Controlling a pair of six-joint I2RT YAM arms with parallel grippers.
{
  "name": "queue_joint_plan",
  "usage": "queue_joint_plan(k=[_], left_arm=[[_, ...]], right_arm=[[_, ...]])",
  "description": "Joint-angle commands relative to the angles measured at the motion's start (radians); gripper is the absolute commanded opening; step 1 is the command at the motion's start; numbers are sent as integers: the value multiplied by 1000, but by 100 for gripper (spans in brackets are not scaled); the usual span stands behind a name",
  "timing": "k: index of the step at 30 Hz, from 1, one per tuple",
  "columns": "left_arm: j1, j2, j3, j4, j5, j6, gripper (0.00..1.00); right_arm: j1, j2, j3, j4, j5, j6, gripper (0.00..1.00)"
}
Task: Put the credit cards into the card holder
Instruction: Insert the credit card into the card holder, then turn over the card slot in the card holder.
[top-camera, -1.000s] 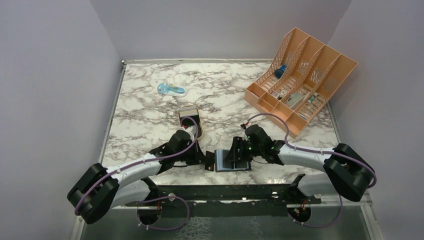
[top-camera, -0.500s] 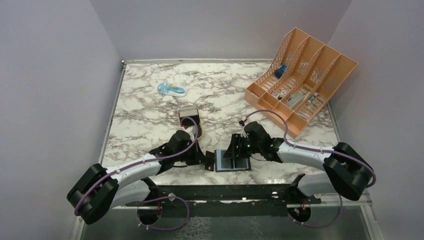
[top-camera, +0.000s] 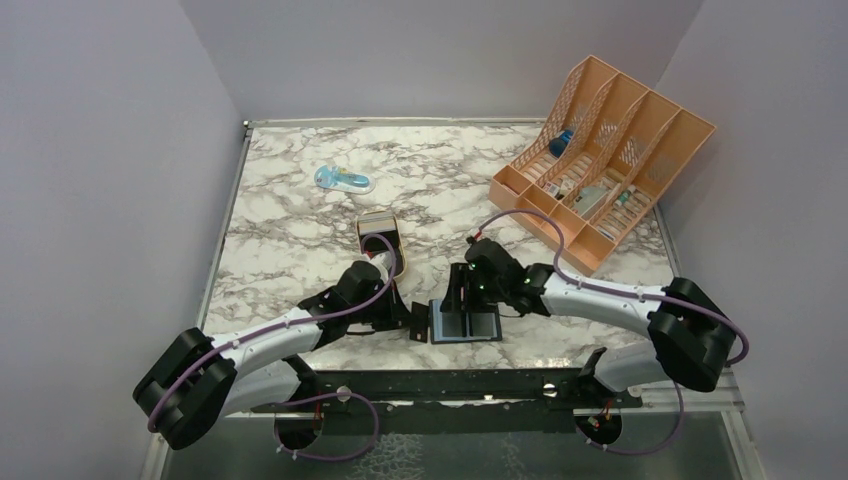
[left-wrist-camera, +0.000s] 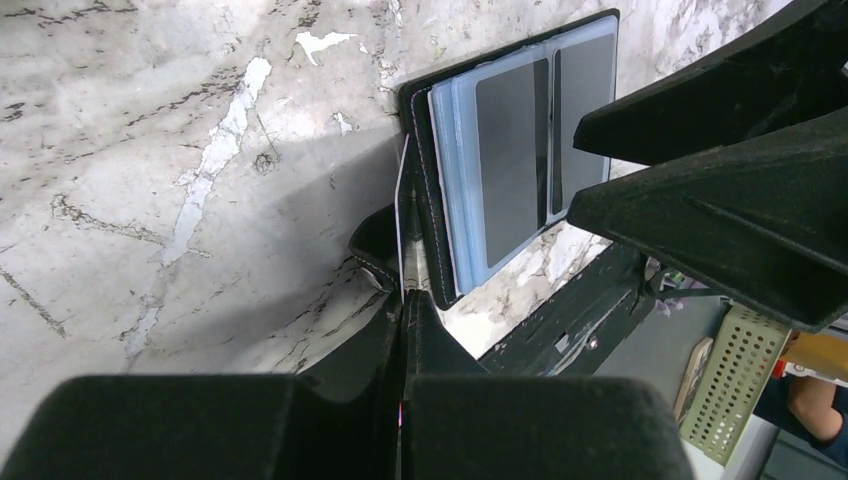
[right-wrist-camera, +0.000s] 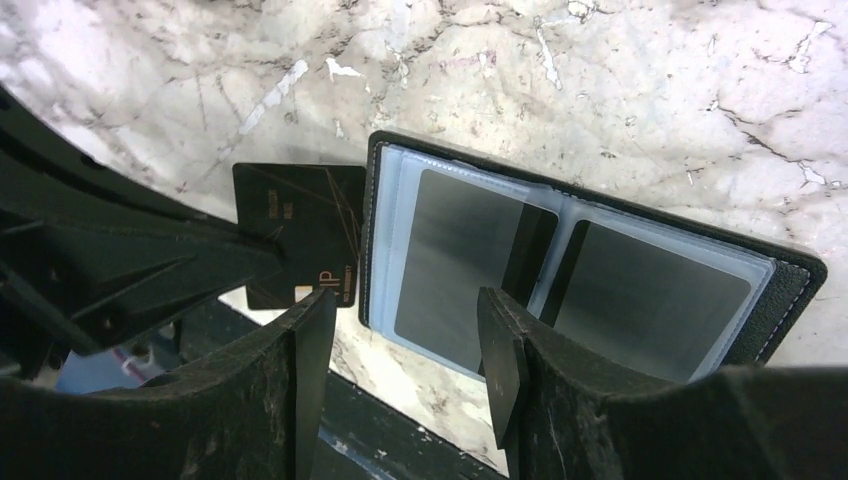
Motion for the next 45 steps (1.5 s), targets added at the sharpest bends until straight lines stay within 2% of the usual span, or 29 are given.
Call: queue_joint_plan(k=[1,9,16,24,28,34,45], left_arm=[[-4,-16,-10,6,-35,3,0],[-4,-26,-12,6,-33,5,0],[-4,-27,-19,13,-30,5,0],[-4,-28,-24,20,-28,5,0],[-4,-30,-27,20,-30,4,0],[-4,-34,-27,13,-37,8,0],[-4,-37,-24,2,-42,11,0]], right_arm=[[51,65,90,-178,196,55,56],[153,202,233,-344,358,132,62],[211,294,314,-397,423,148,67],[238,397,372,-482,523,162,66],[241,381,364,-469,534,155,61],[240,282,303,-364,491,127,58],[241,218,251,-278,459,110,58]])
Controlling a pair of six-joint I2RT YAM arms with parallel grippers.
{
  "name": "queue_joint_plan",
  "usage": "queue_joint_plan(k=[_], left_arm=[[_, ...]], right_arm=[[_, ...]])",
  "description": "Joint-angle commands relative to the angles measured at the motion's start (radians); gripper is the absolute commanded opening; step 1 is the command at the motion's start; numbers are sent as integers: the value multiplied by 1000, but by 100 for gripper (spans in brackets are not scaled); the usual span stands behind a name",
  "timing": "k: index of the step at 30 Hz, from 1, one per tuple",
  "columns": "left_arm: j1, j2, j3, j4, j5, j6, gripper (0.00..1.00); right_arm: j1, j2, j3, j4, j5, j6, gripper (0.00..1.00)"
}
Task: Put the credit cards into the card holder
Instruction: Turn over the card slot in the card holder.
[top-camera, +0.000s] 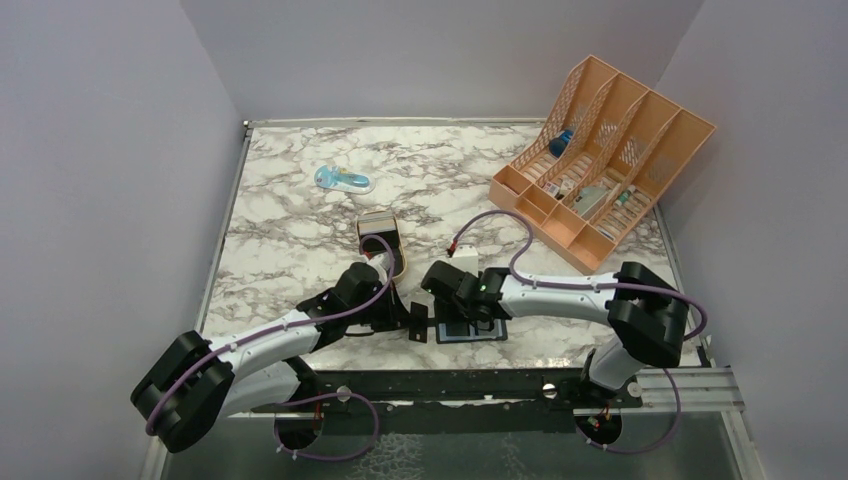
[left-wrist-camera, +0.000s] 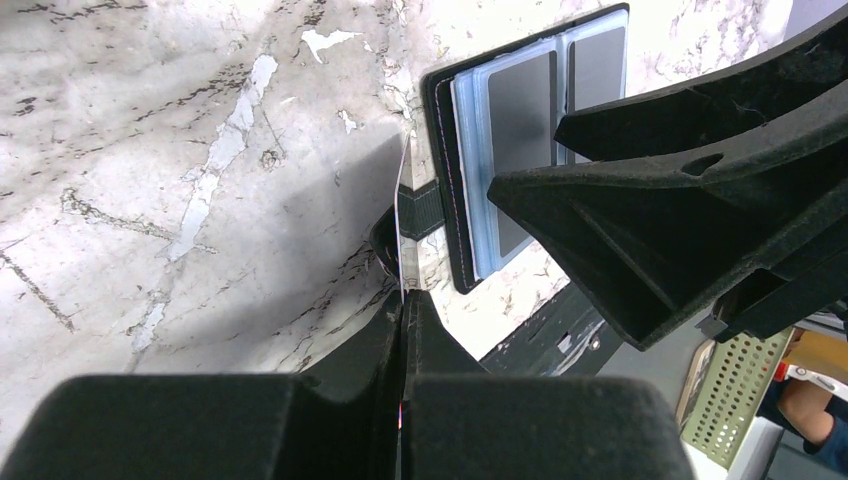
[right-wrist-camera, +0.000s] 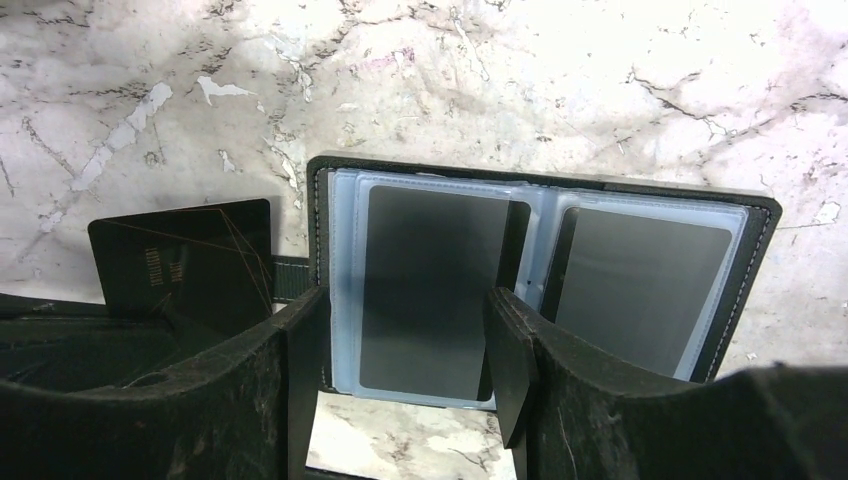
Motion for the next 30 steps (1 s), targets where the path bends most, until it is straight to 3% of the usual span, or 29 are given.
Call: queue_joint_plan(k=[1,12,30], left_arm=[[-4,-20,-9,-4,-35,10,0],[-4,-25,-9,-9,-37,10,0],[-4,-18,-3,-10,-37,17,0]], right_arm=[[2,-29,-21,63,3,-17,57],[3,56,26,-46,44,9,62],[1,-16,-51,44,33,15,44]])
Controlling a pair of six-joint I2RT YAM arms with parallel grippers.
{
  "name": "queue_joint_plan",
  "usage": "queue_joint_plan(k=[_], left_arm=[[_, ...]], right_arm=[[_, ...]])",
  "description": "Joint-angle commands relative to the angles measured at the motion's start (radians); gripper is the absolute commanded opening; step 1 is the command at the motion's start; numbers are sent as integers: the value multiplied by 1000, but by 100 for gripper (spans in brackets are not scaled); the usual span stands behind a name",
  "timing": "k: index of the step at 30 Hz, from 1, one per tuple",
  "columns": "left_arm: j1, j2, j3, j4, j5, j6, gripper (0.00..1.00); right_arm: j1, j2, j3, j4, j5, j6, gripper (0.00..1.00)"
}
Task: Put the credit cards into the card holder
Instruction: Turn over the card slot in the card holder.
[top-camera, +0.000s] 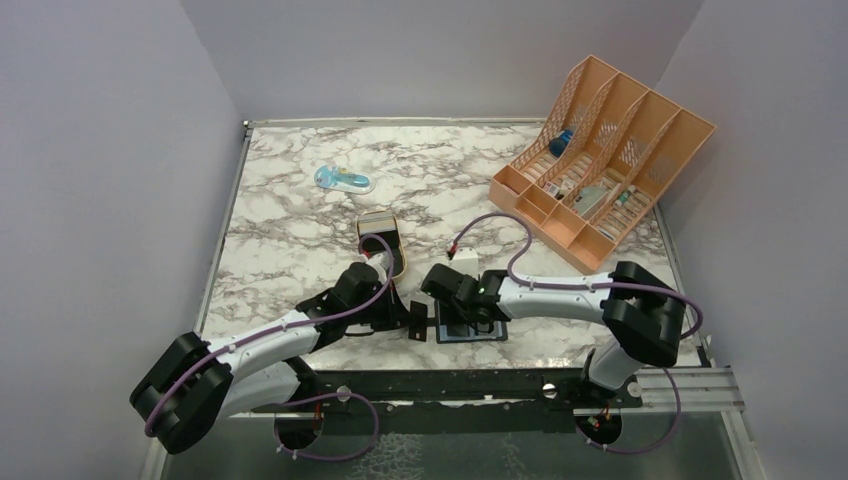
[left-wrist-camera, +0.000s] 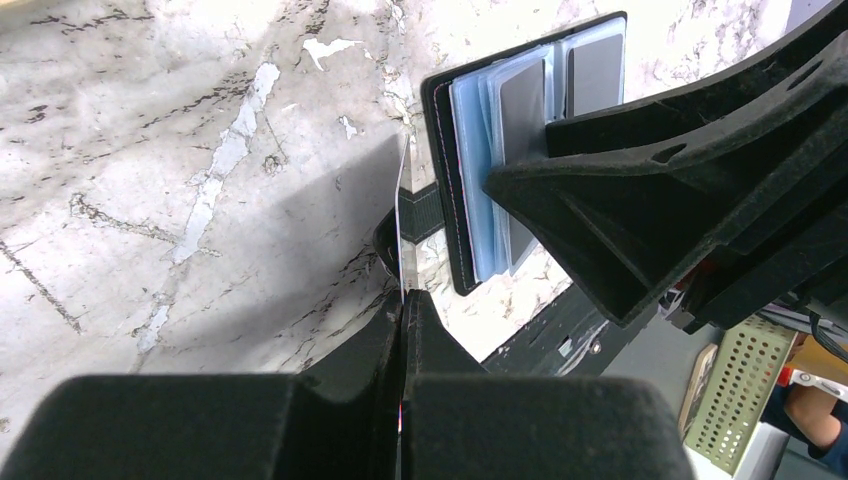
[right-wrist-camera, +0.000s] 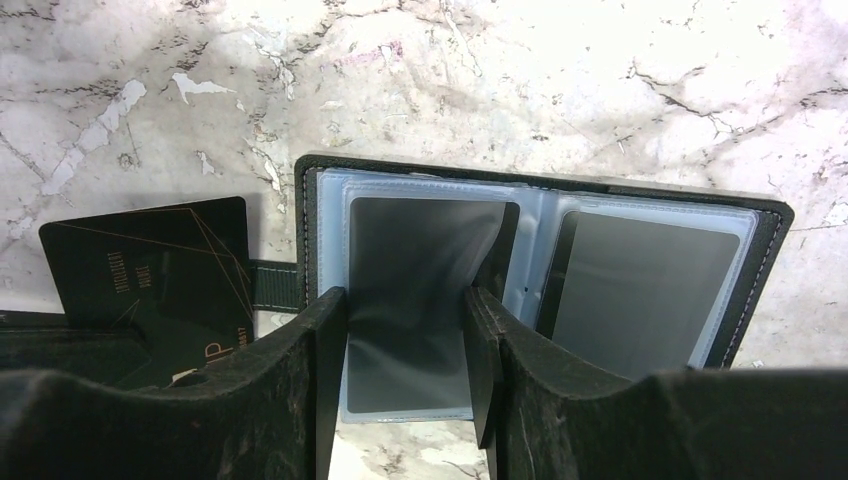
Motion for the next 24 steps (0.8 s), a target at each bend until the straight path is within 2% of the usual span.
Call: queue_joint_plan(k=[1,10,14,18,24], left_arm=[[-4,-11,1,-11,-27,15,0],[-4,-73,55,-28,-5,-18,0],[-4,-111,43,35,31,-70,0],[-4,-101,-7,177,99,-156,0],[-4,-66,-21,192,138,-203,0]], right_arm=[[1,-41,-37,24,23,16,44],[-7,-125,-106,113,5,8,41],[-17,-135,-122,134,-12,6,41],[-24,-144,-132,144,-22,6,41],[-31,-154,-137,147,-25,6,41]])
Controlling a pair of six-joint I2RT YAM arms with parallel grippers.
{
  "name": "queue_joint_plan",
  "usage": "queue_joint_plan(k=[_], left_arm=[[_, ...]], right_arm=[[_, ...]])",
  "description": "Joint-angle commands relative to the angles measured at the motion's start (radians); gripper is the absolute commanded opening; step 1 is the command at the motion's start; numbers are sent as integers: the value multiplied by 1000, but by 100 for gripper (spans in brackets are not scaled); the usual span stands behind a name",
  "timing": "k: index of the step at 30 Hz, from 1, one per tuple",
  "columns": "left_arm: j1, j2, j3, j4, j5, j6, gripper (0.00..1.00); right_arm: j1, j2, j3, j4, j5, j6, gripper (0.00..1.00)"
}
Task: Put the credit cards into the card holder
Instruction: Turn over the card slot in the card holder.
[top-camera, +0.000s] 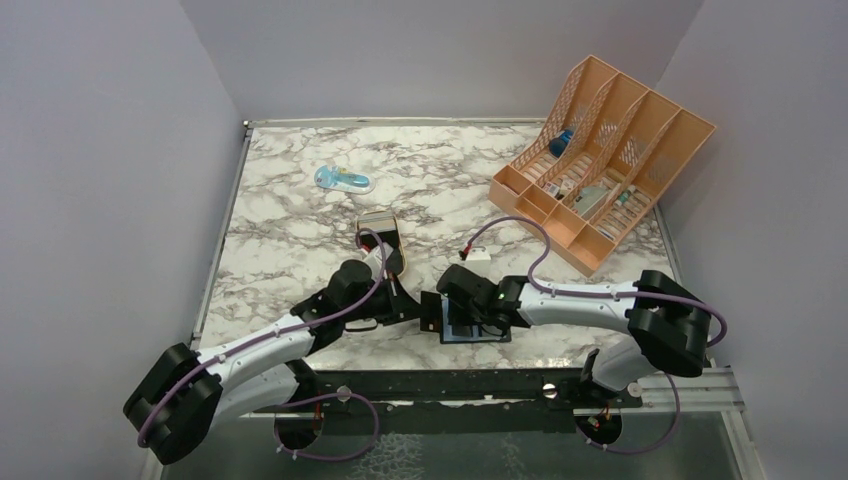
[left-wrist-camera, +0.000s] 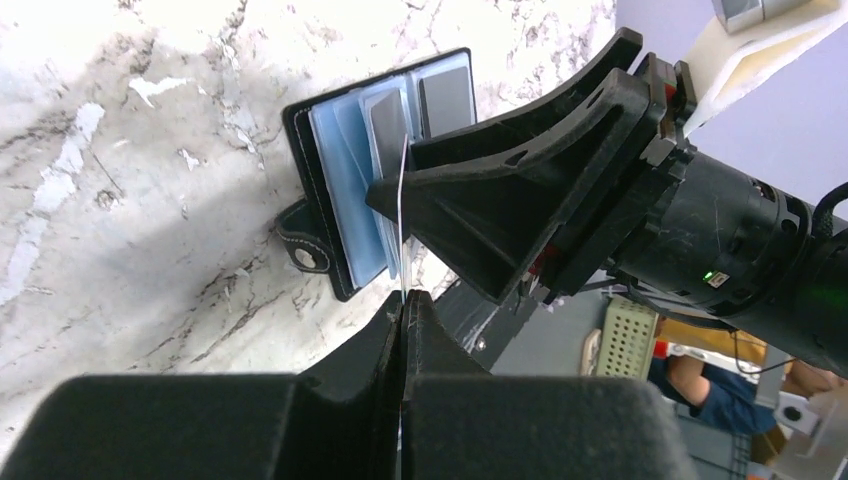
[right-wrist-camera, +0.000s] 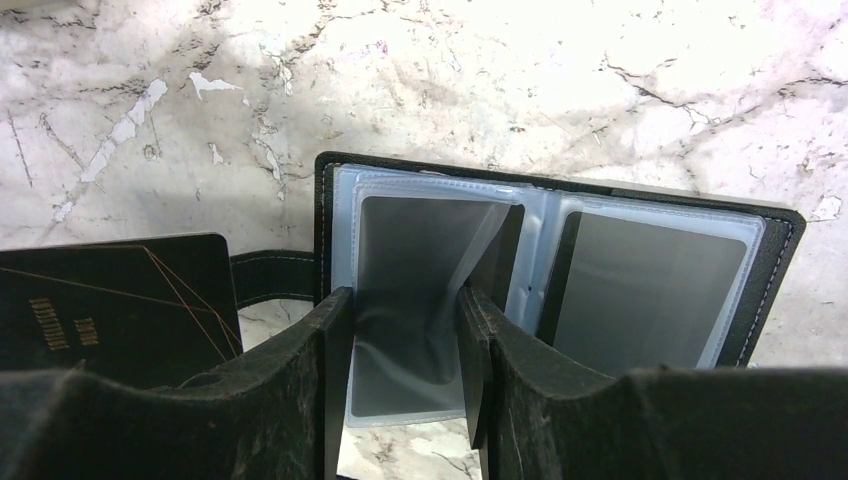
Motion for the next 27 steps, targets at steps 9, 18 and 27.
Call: queue_joint_plan(k=[9,18,27], left_arm=[[-10,18,-52,57,106,-84,0],[-20,60,-59,58,161,-46,0],[-60,157,-45,145,179,-57,0]], right_arm=[[-13,-33,-11,33,-1,7,41],[-13,-36,-11,30,1,8,41],[-14,-39,-13,35,0,10,41]])
